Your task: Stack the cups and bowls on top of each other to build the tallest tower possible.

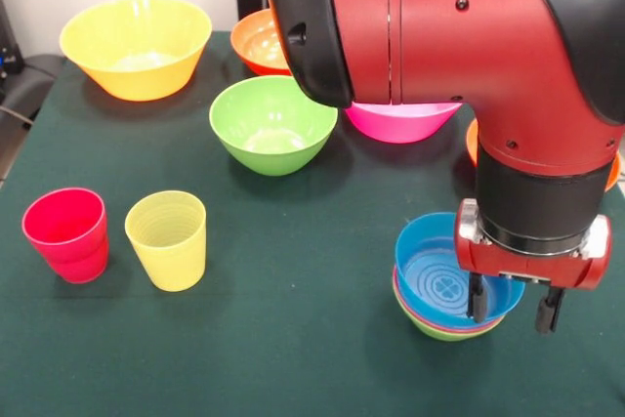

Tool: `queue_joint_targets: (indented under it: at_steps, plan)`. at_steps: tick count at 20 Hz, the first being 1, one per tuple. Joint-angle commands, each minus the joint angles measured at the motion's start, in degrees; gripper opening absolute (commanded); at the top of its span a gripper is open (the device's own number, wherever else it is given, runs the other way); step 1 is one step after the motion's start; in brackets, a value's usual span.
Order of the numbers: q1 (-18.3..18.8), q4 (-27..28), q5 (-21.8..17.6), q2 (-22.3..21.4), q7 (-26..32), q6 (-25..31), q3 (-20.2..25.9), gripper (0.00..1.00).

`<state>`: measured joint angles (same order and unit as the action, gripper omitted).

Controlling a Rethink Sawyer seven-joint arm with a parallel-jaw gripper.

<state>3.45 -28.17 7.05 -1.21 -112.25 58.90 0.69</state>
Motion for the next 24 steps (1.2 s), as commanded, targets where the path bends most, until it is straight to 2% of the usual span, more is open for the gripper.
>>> queue_joint_targets:
  at_steps: [1, 8, 13, 20, 24]
  plan:
    - [-0.16, -10.11, -4.88, 0.69, 13.00, -1.21, 3.84, 1.00]
    - [0.10, -11.23, -4.67, -0.09, 12.97, 0.52, 4.06, 1.00]
    - [0.12, -9.16, -3.60, 0.23, 12.69, 3.07, 5.14, 1.00]
    - [-0.18, -3.79, -2.03, 0.62, 12.38, 10.05, 6.41, 1.00]
    - [-0.23, -2.98, -1.61, 0.53, 12.34, 11.18, 7.13, 1.00]
